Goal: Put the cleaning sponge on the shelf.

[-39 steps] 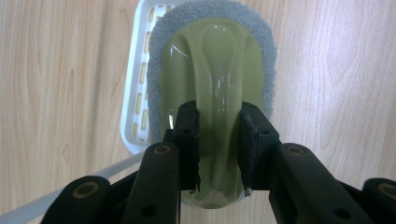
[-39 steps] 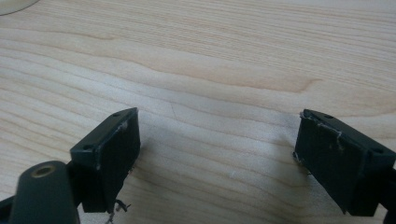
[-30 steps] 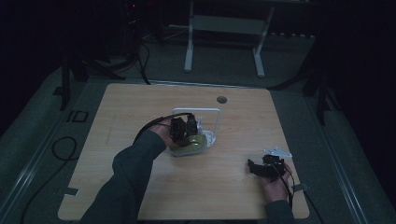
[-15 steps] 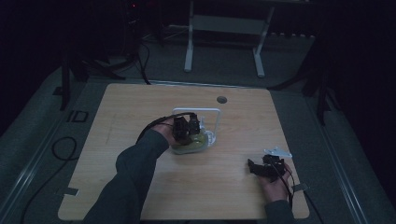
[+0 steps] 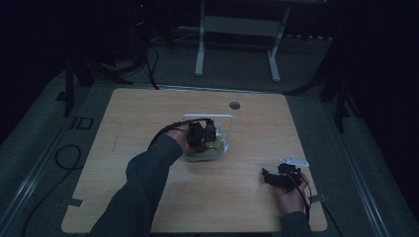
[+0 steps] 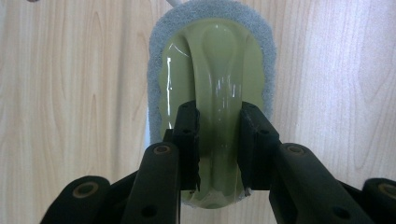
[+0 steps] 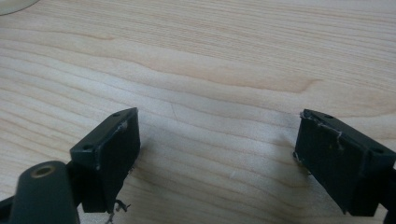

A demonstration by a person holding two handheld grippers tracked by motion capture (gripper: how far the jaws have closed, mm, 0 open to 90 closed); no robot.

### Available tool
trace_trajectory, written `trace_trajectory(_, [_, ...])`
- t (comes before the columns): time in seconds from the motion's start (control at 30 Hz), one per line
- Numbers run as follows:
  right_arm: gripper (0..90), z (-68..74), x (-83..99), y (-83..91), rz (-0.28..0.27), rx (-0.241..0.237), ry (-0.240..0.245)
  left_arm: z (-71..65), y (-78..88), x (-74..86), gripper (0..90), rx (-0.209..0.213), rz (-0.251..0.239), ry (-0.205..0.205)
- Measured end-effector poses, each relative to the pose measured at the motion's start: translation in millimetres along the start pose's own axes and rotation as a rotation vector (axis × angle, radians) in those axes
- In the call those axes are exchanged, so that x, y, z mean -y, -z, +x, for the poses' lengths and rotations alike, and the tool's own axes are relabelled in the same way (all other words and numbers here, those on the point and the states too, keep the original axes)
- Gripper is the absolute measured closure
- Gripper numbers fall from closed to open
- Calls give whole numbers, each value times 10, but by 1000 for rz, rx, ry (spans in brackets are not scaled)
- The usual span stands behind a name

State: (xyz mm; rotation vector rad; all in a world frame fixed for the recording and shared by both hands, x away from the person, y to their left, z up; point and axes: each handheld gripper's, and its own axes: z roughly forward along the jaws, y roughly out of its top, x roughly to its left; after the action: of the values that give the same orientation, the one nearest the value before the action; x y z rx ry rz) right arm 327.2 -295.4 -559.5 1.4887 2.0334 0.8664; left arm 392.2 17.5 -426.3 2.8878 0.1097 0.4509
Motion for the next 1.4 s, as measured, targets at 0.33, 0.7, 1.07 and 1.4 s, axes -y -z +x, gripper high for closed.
trace_trajectory(0.33, [137,1,-1,-1,0,-1,0,15,-23,-8,714,-25,0,-19])
trace_trajectory(0.7, [138,1,-1,-1,1,-1,0,33,-127,-35,714,-55,28,-39])
trace_trajectory(1.07, [137,1,-1,-1,1,-1,-1,52,-204,-45,714,-49,24,-66])
trace_trajectory(1.4, [137,1,-1,-1,0,-1,0,73,-265,-39,714,-58,38,-72])
